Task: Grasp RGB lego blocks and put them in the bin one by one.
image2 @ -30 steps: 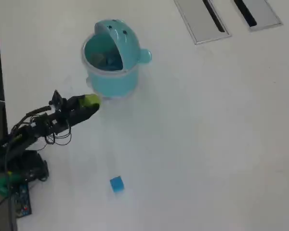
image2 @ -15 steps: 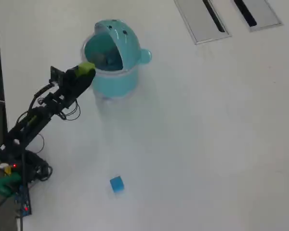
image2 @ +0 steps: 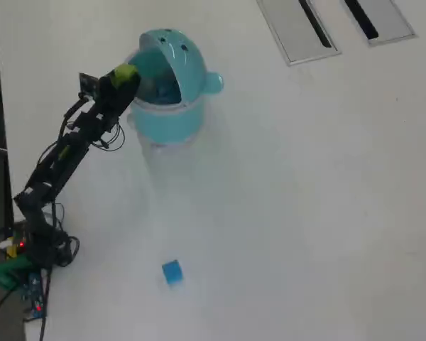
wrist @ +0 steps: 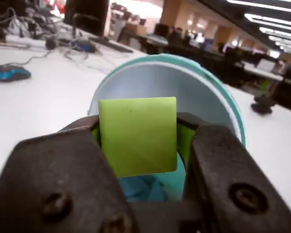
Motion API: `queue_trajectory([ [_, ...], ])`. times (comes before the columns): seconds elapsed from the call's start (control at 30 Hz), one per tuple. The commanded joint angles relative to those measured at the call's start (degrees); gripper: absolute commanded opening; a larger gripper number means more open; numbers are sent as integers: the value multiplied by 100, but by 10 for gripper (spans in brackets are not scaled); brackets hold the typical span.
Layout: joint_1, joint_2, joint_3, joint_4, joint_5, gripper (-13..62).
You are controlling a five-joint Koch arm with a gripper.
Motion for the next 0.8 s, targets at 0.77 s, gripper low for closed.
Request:
queue_trajectory([
  [0.77,-149,-1793,-2997,483,70,344],
])
